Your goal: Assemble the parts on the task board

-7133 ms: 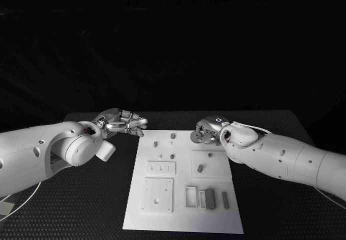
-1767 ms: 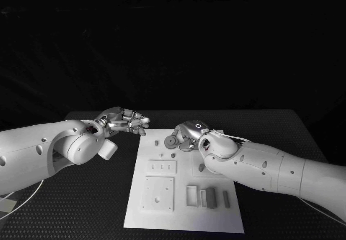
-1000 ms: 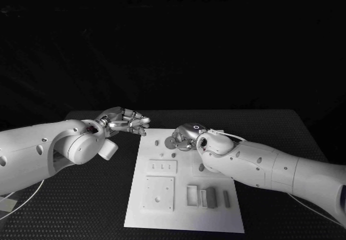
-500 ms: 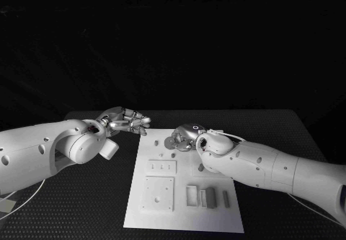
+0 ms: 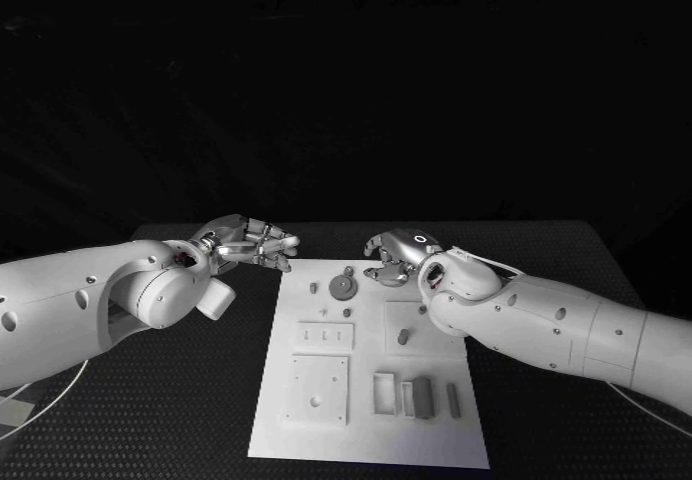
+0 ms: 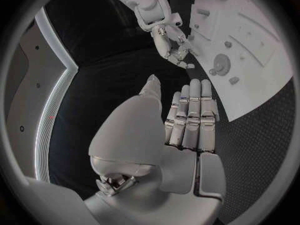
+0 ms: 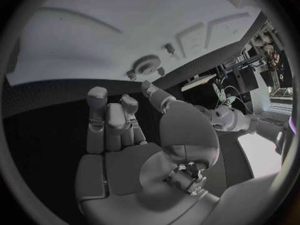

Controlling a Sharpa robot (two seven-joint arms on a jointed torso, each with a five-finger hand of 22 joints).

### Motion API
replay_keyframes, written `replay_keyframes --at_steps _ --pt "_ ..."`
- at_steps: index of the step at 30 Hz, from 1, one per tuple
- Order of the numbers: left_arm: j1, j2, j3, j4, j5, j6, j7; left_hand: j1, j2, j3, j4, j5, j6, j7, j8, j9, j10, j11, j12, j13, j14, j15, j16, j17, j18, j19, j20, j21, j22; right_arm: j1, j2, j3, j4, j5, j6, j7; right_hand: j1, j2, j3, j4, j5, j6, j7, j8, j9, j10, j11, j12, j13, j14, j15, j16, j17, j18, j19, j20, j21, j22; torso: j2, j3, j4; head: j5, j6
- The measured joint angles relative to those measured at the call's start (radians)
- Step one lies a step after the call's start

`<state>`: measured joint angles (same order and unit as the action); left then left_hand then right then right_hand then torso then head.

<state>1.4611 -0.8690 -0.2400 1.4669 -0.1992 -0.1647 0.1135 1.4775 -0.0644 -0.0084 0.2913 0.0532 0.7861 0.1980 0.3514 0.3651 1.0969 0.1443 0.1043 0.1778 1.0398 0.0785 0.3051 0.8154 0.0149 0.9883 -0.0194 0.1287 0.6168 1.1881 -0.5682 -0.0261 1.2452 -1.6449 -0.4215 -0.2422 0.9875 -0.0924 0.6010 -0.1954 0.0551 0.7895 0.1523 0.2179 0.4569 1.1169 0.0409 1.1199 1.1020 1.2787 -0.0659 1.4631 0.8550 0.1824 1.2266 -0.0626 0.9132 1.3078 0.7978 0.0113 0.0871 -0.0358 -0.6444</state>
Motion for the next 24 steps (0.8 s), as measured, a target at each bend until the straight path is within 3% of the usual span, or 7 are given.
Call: replay_keyframes --at_steps 4,9,16,20,24 --pt "0.000 -0.003 0.000 -0.003 0.000 0.000 0.000 0.000 0.000 0.000 0.000 0.000 0.000 0.000 0.000 0.000 0.000 0.000 0.000 0.001 0.000 0.000 -0.003 0.000 0.000 0.000 0.000 0.000 0.000 0.028 -0.060 0.005 0.019 0.026 -0.024 0.014 0.007 -0.018 0.006 -0.012 0.000 0.029 -0.013 0.023 0.008 0.000 0.000 -0.001 -0.008 0.000 0.000 -0.006 -0.002 0.000 0.003 0.000 -0.004 0.000 -0.001 0.0014 -0.0013 0.000 0.006" --pt "-0.001 -0.007 0.000 -0.022 -0.001 0.000 0.001 0.000 0.000 0.000 0.000 0.000 0.000 0.000 0.000 0.000 0.000 0.000 0.000 0.001 0.000 0.000 -0.004 0.002 0.000 0.000 0.000 0.000 0.001 0.058 -0.141 0.008 0.036 0.093 -0.035 0.064 0.018 -0.029 0.018 -0.041 0.000 0.041 -0.016 0.024 0.009 -0.008 -0.008 -0.061 -0.063 -0.012 -0.007 -0.057 -0.029 0.000 -0.032 0.013 -0.035 0.000 -0.003 0.0037 -0.0043 -0.001 0.011" --pt "-0.001 -0.004 0.000 -0.042 -0.002 0.002 0.004 0.000 0.000 0.002 -0.002 0.000 0.000 0.000 0.000 0.000 0.000 0.000 -0.004 0.001 0.000 0.000 -0.008 0.003 0.000 0.000 0.000 0.000 0.001 0.058 -0.198 0.006 0.007 0.206 -0.010 0.266 0.062 -0.020 0.030 -0.083 0.000 0.031 -0.007 0.018 0.007 -0.065 0.004 -0.162 -0.160 -0.075 0.002 -0.127 -0.053 0.012 -0.099 0.055 -0.090 -0.006 -0.008 0.0121 -0.0163 -0.009 0.024" --pt "-0.002 -0.003 0.000 -0.044 -0.002 0.004 0.006 0.004 -0.004 0.002 -0.002 0.000 0.000 0.000 0.000 0.000 0.000 0.000 -0.004 0.002 0.000 0.000 -0.008 0.004 0.000 0.000 0.000 0.000 0.001 0.058 -0.226 0.002 -0.007 0.235 0.010 0.330 0.074 -0.034 0.022 -0.087 0.000 0.027 -0.003 0.018 0.007 -0.081 0.009 -0.195 -0.200 -0.101 0.007 -0.143 -0.054 0.028 -0.124 0.072 -0.107 -0.006 -0.009 0.0168 -0.0207 -0.013 0.026" --pt "-0.002 -0.003 0.000 -0.049 -0.004 0.006 0.007 0.004 -0.004 0.002 -0.002 0.000 0.000 0.000 0.000 0.000 0.000 0.000 -0.004 0.002 0.000 0.000 -0.008 0.004 0.000 0.000 0.000 0.000 0.001 0.056 -0.250 -0.012 -0.023 0.250 0.029 0.364 0.069 -0.057 0.009 -0.084 0.000 0.024 0.000 0.018 0.007 -0.108 0.014 -0.227 -0.246 -0.134 0.012 -0.160 -0.059 0.041 -0.157 0.088 -0.128 -0.007 -0.009 0.0208 -0.0237 -0.017 0.028"
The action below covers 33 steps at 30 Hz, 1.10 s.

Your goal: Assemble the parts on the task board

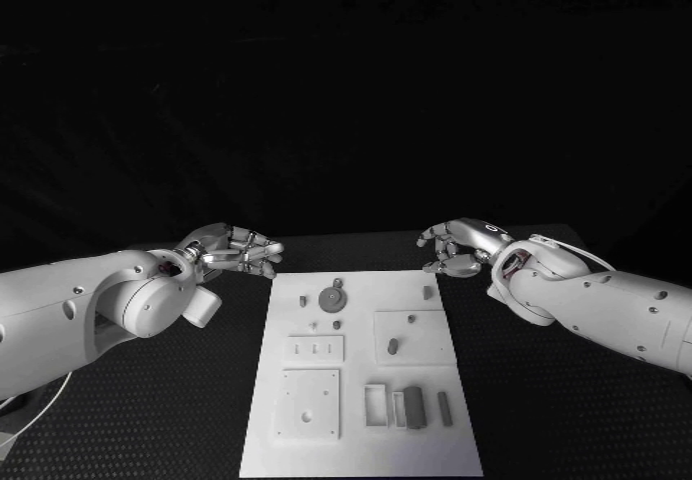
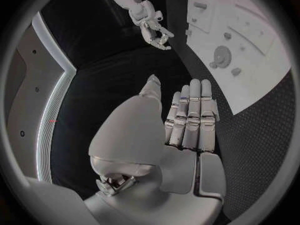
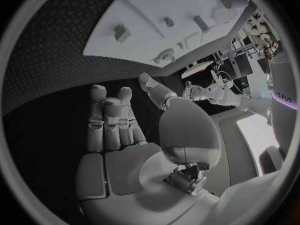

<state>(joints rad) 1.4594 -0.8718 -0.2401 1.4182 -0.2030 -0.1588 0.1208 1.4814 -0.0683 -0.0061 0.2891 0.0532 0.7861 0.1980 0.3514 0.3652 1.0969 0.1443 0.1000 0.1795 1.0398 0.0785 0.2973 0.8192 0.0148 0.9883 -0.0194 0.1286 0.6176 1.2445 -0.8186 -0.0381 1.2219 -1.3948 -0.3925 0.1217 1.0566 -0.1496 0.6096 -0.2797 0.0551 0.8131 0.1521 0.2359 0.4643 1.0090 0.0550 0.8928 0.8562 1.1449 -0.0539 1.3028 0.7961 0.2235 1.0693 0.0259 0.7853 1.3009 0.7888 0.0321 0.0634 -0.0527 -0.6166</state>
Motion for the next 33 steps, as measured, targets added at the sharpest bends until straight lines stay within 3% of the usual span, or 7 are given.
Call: replay_keyframes --at_steps 2,6,17,33 --pt "0.000 0.000 0.000 0.000 -0.001 0.001 0.000 0.000 0.000 0.000 0.000 0.000 0.000 0.000 0.000 0.000 0.000 0.000 0.000 0.000 0.000 0.000 0.000 0.000 0.000 0.000 0.000 0.000 0.000 -0.006 -0.015 -0.012 -0.007 0.005 0.008 0.010 -0.001 -0.009 -0.004 0.004 0.000 0.000 0.000 0.000 0.000 -0.011 0.001 -0.016 -0.026 -0.007 -0.004 -0.004 0.000 0.013 -0.005 0.005 -0.001 0.000 0.000 0.0007 -0.0012 -0.001 0.000" --pt "0.000 -0.002 0.000 0.000 -0.003 0.002 0.001 0.000 0.000 0.000 0.000 0.000 0.000 0.000 0.000 0.000 0.000 0.000 0.000 0.000 0.000 0.000 0.000 0.001 0.000 0.000 0.000 0.000 0.000 -0.034 -0.030 -0.019 -0.022 0.012 0.020 0.023 0.002 -0.016 -0.011 0.005 0.000 0.002 -0.002 0.000 0.001 -0.011 -0.005 -0.018 -0.048 -0.011 -0.003 -0.004 0.000 0.018 -0.007 0.006 -0.005 0.001 0.001 0.0007 -0.0024 -0.002 0.000" --pt "0.000 0.003 0.000 -0.014 -0.005 0.004 0.002 0.000 0.000 0.000 0.000 0.000 0.000 0.000 0.000 -0.001 0.000 0.000 0.000 0.000 0.000 0.000 0.000 0.002 0.000 0.000 0.000 0.000 0.001 -0.086 -0.016 -0.021 -0.060 0.018 0.033 0.050 0.004 -0.022 -0.013 0.008 0.000 0.006 -0.004 0.000 0.002 -0.004 -0.005 -0.018 -0.064 -0.011 -0.003 -0.004 0.002 0.021 -0.007 0.007 -0.005 0.004 0.002 0.0026 -0.0033 -0.004 -0.009" --pt "-0.007 0.004 0.000 -0.018 -0.008 0.010 0.003 0.000 0.000 0.000 0.000 0.000 0.000 0.000 0.000 -0.001 0.000 0.000 0.000 0.001 0.000 0.000 0.000 0.003 0.000 0.000 0.000 0.000 0.001 -0.120 0.048 -0.019 -0.129 0.027 0.015 0.073 0.004 -0.022 -0.021 0.015 0.000 0.009 0.000 0.000 0.003 0.001 -0.006 -0.013 -0.079 -0.008 -0.005 0.000 0.006 0.024 -0.003 0.010 -0.005 0.007 0.002 0.0017 -0.0009 -0.007 -0.022"
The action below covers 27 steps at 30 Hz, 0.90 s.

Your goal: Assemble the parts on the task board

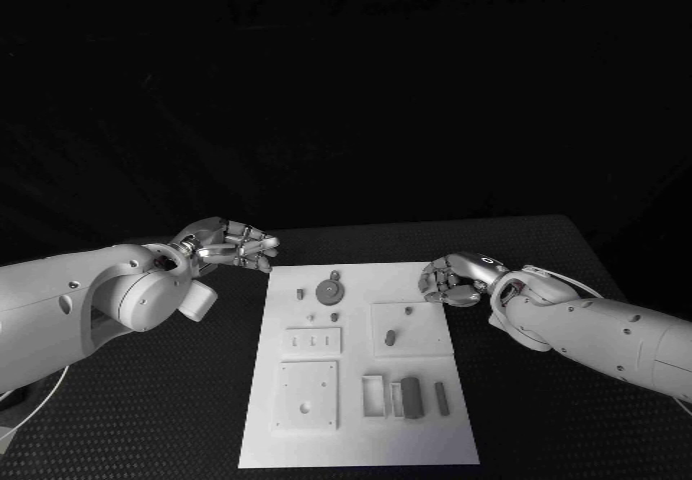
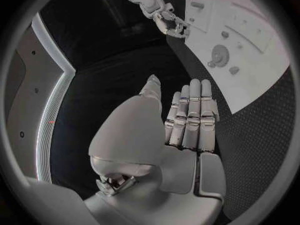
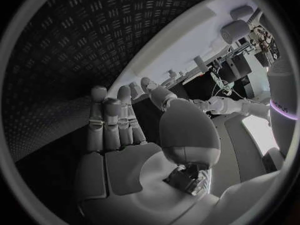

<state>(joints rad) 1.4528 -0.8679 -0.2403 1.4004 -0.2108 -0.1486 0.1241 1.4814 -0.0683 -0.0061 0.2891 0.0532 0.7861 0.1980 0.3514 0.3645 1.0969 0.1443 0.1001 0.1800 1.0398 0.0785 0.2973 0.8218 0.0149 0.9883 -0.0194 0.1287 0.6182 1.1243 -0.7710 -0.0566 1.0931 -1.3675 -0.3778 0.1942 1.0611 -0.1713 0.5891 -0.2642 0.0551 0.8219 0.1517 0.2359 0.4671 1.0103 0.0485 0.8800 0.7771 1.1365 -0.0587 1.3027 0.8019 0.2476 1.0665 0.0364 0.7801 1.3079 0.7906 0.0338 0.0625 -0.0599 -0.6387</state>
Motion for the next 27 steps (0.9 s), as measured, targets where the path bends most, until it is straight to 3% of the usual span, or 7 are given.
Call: replay_keyframes --at_steps 16,27 --pt "0.000 -0.003 0.000 0.003 -0.001 0.003 0.000 0.000 0.000 0.000 0.000 0.000 0.000 0.000 0.000 0.000 0.003 0.003 -0.004 0.000 0.000 0.000 -0.004 0.001 0.000 0.000 0.000 -0.004 0.001 -0.006 0.019 -0.001 -0.035 0.005 -0.015 0.010 0.004 0.012 -0.001 0.001 0.000 0.000 0.001 0.000 0.000 0.005 -0.002 0.010 -0.013 0.003 0.001 0.000 0.002 0.000 0.009 -0.006 0.000 0.000 0.000 -0.0030 -0.0006 0.004 -0.008" --pt "0.000 -0.003 0.000 0.003 -0.003 0.005 -0.001 0.000 0.000 0.000 0.000 0.000 0.000 0.000 0.000 0.000 0.003 0.003 -0.004 0.000 0.000 0.000 -0.004 0.001 0.000 0.000 0.000 -0.004 0.001 -0.007 0.028 -0.001 -0.036 0.011 -0.021 0.021 0.038 0.054 -0.002 -0.017 0.000 0.001 0.000 0.005 0.004 0.005 -0.002 0.021 -0.031 0.011 -0.003 0.004 0.003 0.000 0.010 -0.006 0.000 0.000 -0.001 -0.0035 -0.0010 0.005 -0.009"
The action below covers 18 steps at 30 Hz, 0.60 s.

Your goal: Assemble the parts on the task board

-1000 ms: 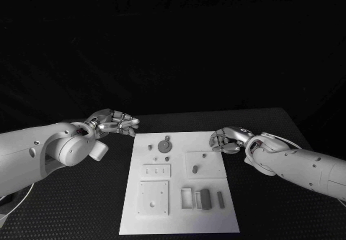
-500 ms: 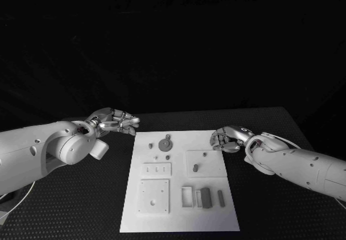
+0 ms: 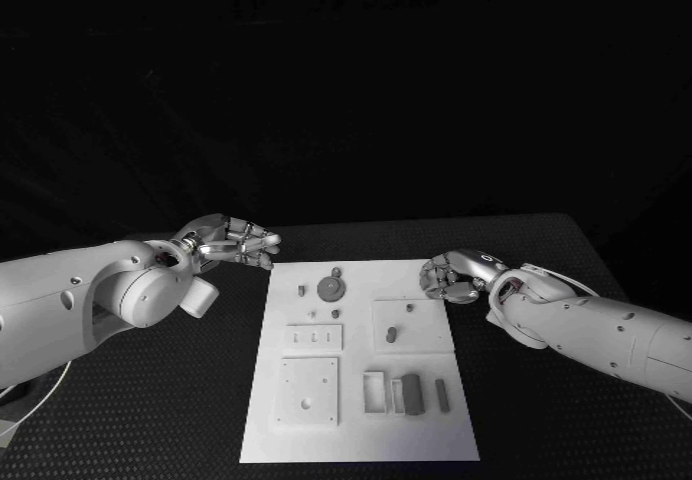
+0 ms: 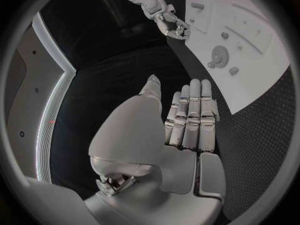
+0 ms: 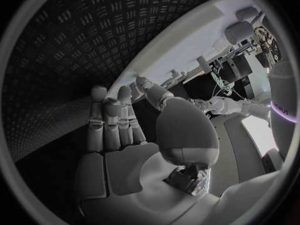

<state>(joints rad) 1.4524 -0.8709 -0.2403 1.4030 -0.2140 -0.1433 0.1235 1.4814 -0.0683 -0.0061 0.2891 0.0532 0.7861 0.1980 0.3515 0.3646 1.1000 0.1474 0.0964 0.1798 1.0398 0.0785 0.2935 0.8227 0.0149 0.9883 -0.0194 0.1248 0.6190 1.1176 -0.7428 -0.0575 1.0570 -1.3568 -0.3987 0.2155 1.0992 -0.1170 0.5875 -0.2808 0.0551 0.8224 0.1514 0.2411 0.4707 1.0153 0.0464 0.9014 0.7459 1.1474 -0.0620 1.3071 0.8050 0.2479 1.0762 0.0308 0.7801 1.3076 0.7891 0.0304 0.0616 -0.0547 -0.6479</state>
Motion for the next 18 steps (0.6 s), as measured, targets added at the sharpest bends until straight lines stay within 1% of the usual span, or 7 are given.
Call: replay_keyframes --at_steps 2,4,6,10,11,14,18 --pt "0.000 0.000 0.000 0.000 0.000 0.000 0.000 0.000 0.000 0.000 0.000 0.000 0.000 0.000 0.000 0.000 0.000 0.000 0.000 0.000 0.000 0.000 0.000 0.000 0.000 0.000 0.000 0.000 0.000 0.000 0.002 0.000 0.000 0.000 0.000 0.002 0.005 0.005 -0.001 -0.001 0.000 0.000 0.000 0.000 0.000 0.000 0.000 0.000 -0.002 0.001 0.001 0.000 0.001 0.000 0.000 0.000 0.000 0.000 0.000 -0.0001 -0.0002 0.000 0.000" --pt "0.000 0.000 0.000 0.000 -0.001 0.000 0.000 0.000 0.000 0.000 0.000 0.000 0.000 0.000 -0.003 -0.001 0.000 0.000 0.000 0.000 0.000 0.000 0.000 0.001 0.000 0.000 0.000 0.000 0.000 0.000 0.003 0.000 0.000 0.001 0.000 0.003 0.005 0.005 -0.001 -0.001 0.000 0.001 0.000 0.000 0.001 0.004 -0.004 0.005 -0.003 0.001 0.001 0.000 0.001 0.000 0.001 0.001 0.000 0.000 0.000 0.0000 -0.0007 0.001 0.000" --pt "0.000 0.001 0.000 0.000 -0.001 0.000 0.000 0.000 0.000 0.000 0.000 0.000 0.000 0.000 -0.004 -0.001 0.000 0.000 0.000 0.000 0.000 0.000 0.000 0.001 0.000 0.000 0.000 0.000 0.000 0.000 0.003 0.000 0.000 0.001 -0.001 0.005 0.012 0.012 -0.001 -0.001 0.000 0.006 -0.003 0.000 0.002 0.004 -0.004 0.005 -0.005 0.002 0.001 0.000 0.002 0.000 0.002 0.001 0.000 0.000 0.000 0.0004 -0.0007 0.001 0.000" --pt "0.000 0.001 0.000 0.000 -0.001 0.001 0.000 0.000 0.000 0.000 0.000 0.000 0.000 0.000 -0.004 -0.001 0.000 0.000 0.000 0.001 0.000 0.000 0.000 0.001 0.000 0.000 0.000 0.000 0.000 0.000 0.005 0.000 -0.001 0.001 -0.002 0.008 0.012 0.012 -0.004 -0.003 0.000 0.011 -0.005 0.006 0.004 0.004 -0.004 0.009 -0.008 0.005 -0.002 0.004 0.002 0.000 0.005 -0.002 0.000 0.000 0.000 0.0004 -0.0008 0.001 0.000" --pt "0.000 0.001 0.000 0.000 -0.001 0.001 0.000 0.000 0.000 0.000 0.000 0.000 0.000 0.000 -0.004 -0.001 0.000 0.000 0.000 0.001 0.000 0.000 0.000 0.001 0.000 0.000 0.000 0.000 0.000 0.000 0.005 0.000 -0.001 0.001 -0.002 0.009 0.017 0.017 -0.004 -0.003 0.000 0.014 -0.007 0.010 0.006 0.004 -0.004 0.013 -0.010 0.005 -0.002 0.004 0.003 0.000 0.005 -0.002 0.000 0.000 0.000 0.0004 -0.0008 0.001 0.000" --pt "0.000 0.001 0.000 0.001 -0.001 0.001 0.000 0.000 0.000 0.000 0.000 0.000 0.000 0.000 -0.004 -0.001 0.000 0.000 0.000 0.001 0.002 0.002 0.000 0.001 0.000 0.000 0.000 0.000 0.000 0.000 0.006 0.000 -0.001 0.002 -0.002 0.010 0.018 0.018 -0.004 -0.003 0.000 0.018 -0.011 0.012 0.009 0.005 -0.004 0.015 -0.013 0.002 -0.005 0.004 0.004 0.000 0.005 -0.002 0.000 0.000 0.000 0.0001 -0.0007 0.001 0.000" --pt "0.000 0.001 0.000 0.001 -0.002 0.001 0.000 0.000 0.000 0.000 0.000 0.000 0.000 0.000 -0.004 -0.001 0.000 0.000 0.000 0.001 0.003 0.003 0.000 0.001 0.000 0.000 0.000 0.000 0.000 0.000 0.007 0.000 -0.001 0.002 -0.002 0.011 0.018 0.018 -0.006 -0.006 0.000 0.025 -0.012 0.017 0.013 0.007 -0.007 0.017 -0.017 0.002 -0.006 0.004 0.004 0.001 0.005 -0.002 0.000 0.000 0.000 0.0000 -0.0006 0.001 0.000"
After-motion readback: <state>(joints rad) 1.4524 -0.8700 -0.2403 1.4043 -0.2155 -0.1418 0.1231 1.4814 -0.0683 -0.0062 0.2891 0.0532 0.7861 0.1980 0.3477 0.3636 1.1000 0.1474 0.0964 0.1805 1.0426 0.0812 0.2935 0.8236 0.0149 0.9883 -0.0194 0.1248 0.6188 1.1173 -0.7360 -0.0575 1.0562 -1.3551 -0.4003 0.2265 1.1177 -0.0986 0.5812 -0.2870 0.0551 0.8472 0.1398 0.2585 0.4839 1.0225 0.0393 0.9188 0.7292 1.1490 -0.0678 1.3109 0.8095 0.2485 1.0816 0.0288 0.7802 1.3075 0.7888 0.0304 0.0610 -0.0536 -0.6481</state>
